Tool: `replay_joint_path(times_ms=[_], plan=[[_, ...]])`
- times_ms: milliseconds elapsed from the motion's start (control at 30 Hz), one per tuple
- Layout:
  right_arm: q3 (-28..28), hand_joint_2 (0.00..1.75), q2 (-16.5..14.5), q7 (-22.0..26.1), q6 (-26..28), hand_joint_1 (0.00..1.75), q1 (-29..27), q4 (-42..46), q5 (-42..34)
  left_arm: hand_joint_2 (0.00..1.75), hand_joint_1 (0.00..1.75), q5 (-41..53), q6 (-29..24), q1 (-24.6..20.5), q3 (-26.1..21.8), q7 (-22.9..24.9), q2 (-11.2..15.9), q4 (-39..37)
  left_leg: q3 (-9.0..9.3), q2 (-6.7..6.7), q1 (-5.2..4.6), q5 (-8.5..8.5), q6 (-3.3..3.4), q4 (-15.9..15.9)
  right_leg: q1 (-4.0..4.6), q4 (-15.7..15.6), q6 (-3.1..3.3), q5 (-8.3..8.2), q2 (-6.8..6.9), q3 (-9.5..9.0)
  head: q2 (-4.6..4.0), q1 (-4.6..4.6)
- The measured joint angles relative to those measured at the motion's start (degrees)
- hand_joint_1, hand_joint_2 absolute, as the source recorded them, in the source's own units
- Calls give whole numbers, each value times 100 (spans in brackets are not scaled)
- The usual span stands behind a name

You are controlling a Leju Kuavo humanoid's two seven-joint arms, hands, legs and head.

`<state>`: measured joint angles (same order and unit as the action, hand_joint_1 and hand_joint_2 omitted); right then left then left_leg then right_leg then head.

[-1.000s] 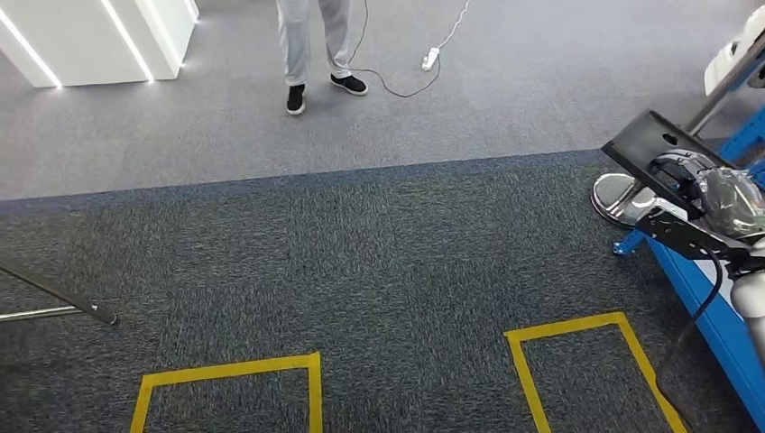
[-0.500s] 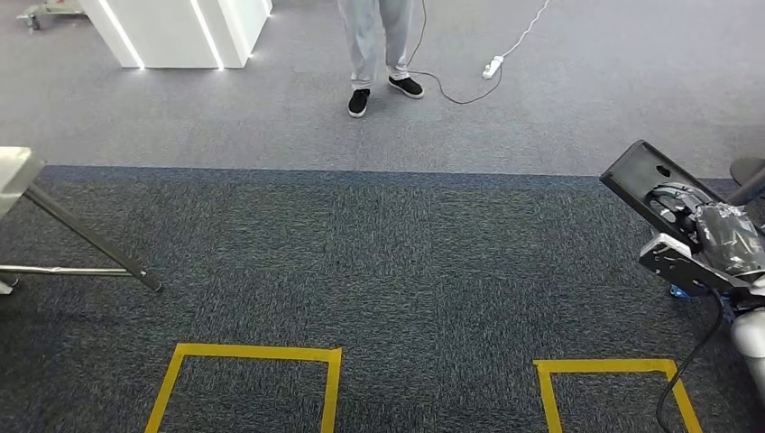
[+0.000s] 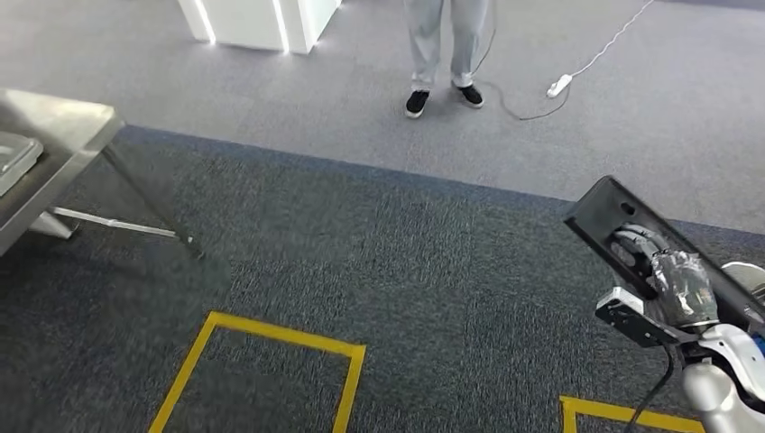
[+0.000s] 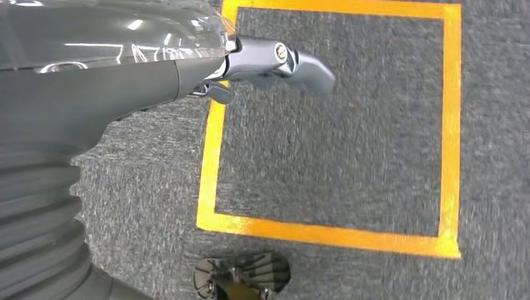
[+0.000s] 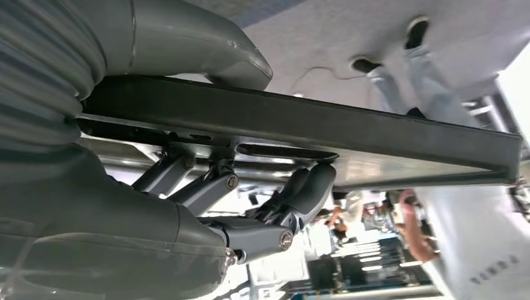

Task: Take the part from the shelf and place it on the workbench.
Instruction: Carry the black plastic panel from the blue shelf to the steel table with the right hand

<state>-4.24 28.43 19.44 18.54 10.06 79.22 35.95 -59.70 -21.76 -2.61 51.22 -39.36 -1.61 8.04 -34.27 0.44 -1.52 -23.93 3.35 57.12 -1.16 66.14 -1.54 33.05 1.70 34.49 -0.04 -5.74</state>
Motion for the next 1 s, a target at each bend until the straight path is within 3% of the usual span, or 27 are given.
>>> replay_joint_path(times_ms=[67, 100, 133, 167, 233, 300, 367, 400, 467, 533, 600, 633, 667, 733, 800, 833, 900, 933, 1000], plan=[[82, 175, -42, -2, -31, 175, -80, 9, 46, 175, 0, 28, -6, -11, 0, 14, -3, 0, 3, -157, 6, 0, 11, 7, -8, 705, -17, 250, -145, 402, 0, -3], [117, 175, -63, -4, -50, 175, -118, 12, 62, 175, 0, 43, -8, -7, 1, 22, -7, 0, 3, -242, 8, -5, 8, 19, -16, 857, -30, 234, -156, 521, 0, -3], [154, 175, -80, -4, -69, 175, -150, 19, 73, 175, 0, 59, -8, -1, 2, 31, -13, 0, 3, -325, 13, -14, 0, 40, -24, 786, -42, 100, -159, 531, 0, -3], [194, 175, -90, -3, -86, 175, -172, 31, 83, 175, 0, 71, -8, 5, 3, 37, -20, 0, 4, -408, 21, -32, -18, 73, -40, 492, -56, -128, -183, 430, 0, -3], [287, 175, -98, 19, -133, 175, -182, 45, 86, 175, 0, 91, -9, 6, 5, 56, -28, 0, -28, -561, 28, -89, -74, 182, -80, -227, -83, -493, -380, 138, 0, -2], [356, 175, -104, 64, -212, 175, -157, 30, 59, 175, 0, 97, -16, 11, 8, 84, -29, 0, -85, -682, 28, -121, -132, 255, -89, -545, -59, -580, -504, 6, 0, -3], [378, 175, -106, 129, -303, 175, -67, -32, 8, 175, 0, 105, -20, 31, 12, 127, -28, 0, -131, -774, 34, -112, -178, 259, -81, -558, 12, -585, -412, 9, 0, -5], [380, 175, -104, 162, -346, 175, 21, -83, -21, 175, 0, 116, -10, 40, 16, 156, -28, 0, -149, -733, 34, -131, -202, 289, -80, -572, 49, -592, -362, 4, 0, -5], [379, 175, -95, 210, -405, 175, 220, -207, -69, 175, 0, 142, 24, 22, 30, 212, -25, 0, -291, -470, 34, -322, -261, 595, -80, -598, 120, -599, -250, -11, 0, -5], [377, 175, -85, 227, -408, 175, 359, -323, -94, 175, 0, 162, 55, -24, 46, 271, -23, 0, -631, -183, 61, -676, -307, 1300, -46, -602, 157, -588, -118, -20, 0, -5], [361, 175, -94, 229, -370, 175, 418, -417, -63, 175, 0, 162, 73, -47, 54, 333, -24, 1, -923, -101, 95, -858, -320, 1876, -18, -600, 169, -572, 33, -29, 0, -5], [346, 175, -112, 232, -337, 175, 436, -458, -27, 175, 0, 157, 77, -46, 55, 358, -25, 2, -922, -89, 103, -792, -315, 1870, -10, -600, 171, -562, 109, -38, 0, -5], [329, 175, -138, 238, -296, 175, 459, -501, 23, 175, 0, 154, 80, -43, 56, 379, -25, 2, -800, -64, 104, -630, -298, 1627, -4, -600, 167, -551, 180, -53, 0, -5], [296, 175, -207, 260, -208, 175, 530, -585, 138, 175, 0, 182, 72, -45, 63, 416, -21, 2, -375, 155, 50, -279, -226, 801, 7, -603, 147, -523, 307, -95, 0, -5], [267, 175, -267, 261, -161, 175, 615, -660, 235, 175, 0, 247, 55, -72, 89, 461, -8, 2, -136, 355, -29, -160, -153, 302, 11, -619, 100, -502, 419, -130, 0, -5], [252, 175, -295, 246, -160, 175, 654, -689, 267, 175, 0, 272, 46, -84, 109, 490, 2, 2, -127, 365, -59, -179, -130, 247, 10, -631, 72, -495, 480, -145, 0, -5], [221, 175, -349, 196, -199, 175, 732, -721, 328, 175, 0, 287, 33, -85, 145, 556, 14, 2, -93, 215, -50, -140, -96, 169, -1, -644, 11, -469, 552, -194, 0, -5], [204, 175, -374, 177, -225, 175, 768, -729, 361, 175, 0, 283, 27, -82, 157, 577, 18, 2, -49, 146, -30, -114, -71, 117, -9, -588, -11, -416, 464, -193, 0, -6], [177, 175, -402, 147, -272, 175, 829, -755, 425, 175, 0, 271, 21, -86, 171, 591, 16, 2, 29, 14, 13, -66, -24, 36, -26, -157, -30, -163, 122, -15, 0, -4]])
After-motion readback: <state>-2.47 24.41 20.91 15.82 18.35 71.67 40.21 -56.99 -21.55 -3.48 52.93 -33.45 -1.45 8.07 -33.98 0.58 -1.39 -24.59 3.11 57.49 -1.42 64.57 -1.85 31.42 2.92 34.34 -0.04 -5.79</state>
